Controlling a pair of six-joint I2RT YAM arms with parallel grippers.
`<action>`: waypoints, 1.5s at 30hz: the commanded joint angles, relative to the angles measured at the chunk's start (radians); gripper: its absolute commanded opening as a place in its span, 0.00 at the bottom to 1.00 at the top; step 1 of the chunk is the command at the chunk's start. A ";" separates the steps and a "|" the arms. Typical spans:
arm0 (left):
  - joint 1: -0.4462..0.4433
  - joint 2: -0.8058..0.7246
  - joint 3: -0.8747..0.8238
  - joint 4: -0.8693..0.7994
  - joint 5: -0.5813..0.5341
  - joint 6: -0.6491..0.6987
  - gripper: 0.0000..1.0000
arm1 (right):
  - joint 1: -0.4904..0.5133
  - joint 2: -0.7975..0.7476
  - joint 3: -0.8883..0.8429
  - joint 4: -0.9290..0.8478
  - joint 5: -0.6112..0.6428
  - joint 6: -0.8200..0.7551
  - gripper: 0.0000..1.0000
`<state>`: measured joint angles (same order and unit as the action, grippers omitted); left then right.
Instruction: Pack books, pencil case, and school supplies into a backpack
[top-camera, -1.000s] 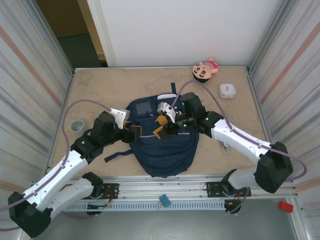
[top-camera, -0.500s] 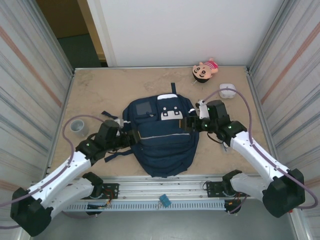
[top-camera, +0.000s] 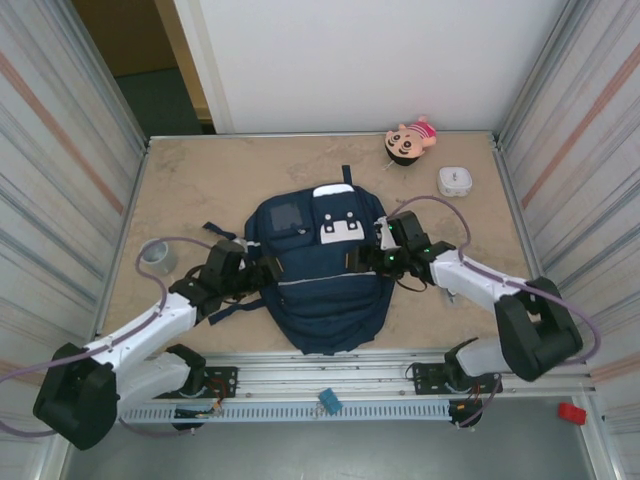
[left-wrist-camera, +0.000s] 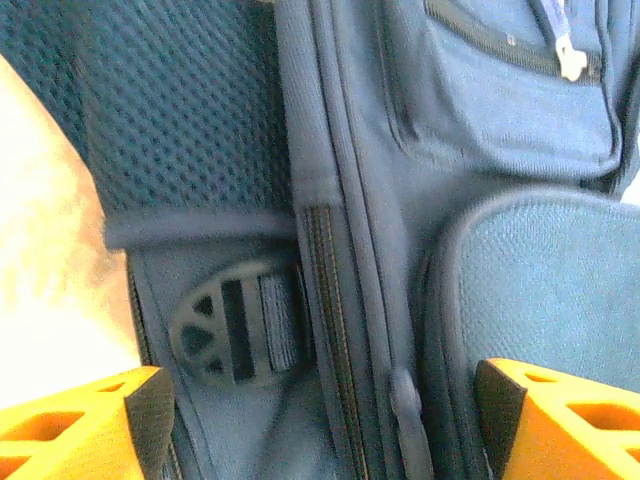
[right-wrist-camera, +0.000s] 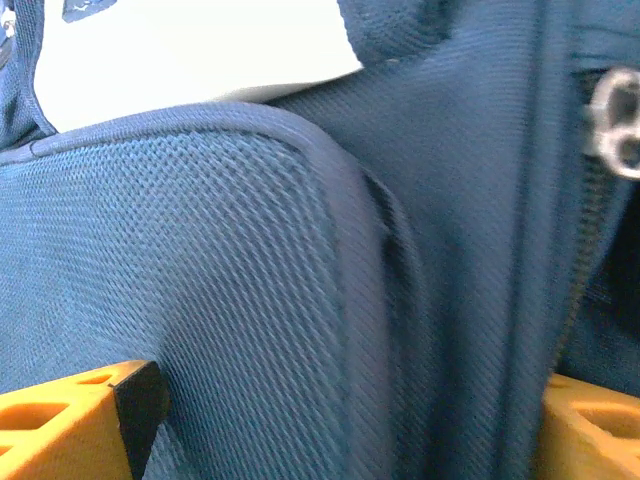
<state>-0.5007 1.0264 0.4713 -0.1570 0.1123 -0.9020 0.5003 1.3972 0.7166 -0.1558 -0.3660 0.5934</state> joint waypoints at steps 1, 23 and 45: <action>0.096 0.042 -0.008 0.111 0.015 0.045 0.80 | 0.020 0.083 0.094 0.155 0.026 0.025 0.83; 0.233 -0.122 0.153 -0.109 -0.017 0.163 0.84 | -0.548 -0.179 0.132 -0.577 0.176 -0.196 0.90; 0.233 -0.075 0.136 -0.055 0.044 0.155 0.83 | -0.494 -0.007 0.067 -0.628 0.288 -0.141 0.90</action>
<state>-0.2718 0.9405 0.6128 -0.2337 0.1387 -0.7380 0.0025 1.3869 0.7620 -0.7200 -0.1265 0.4370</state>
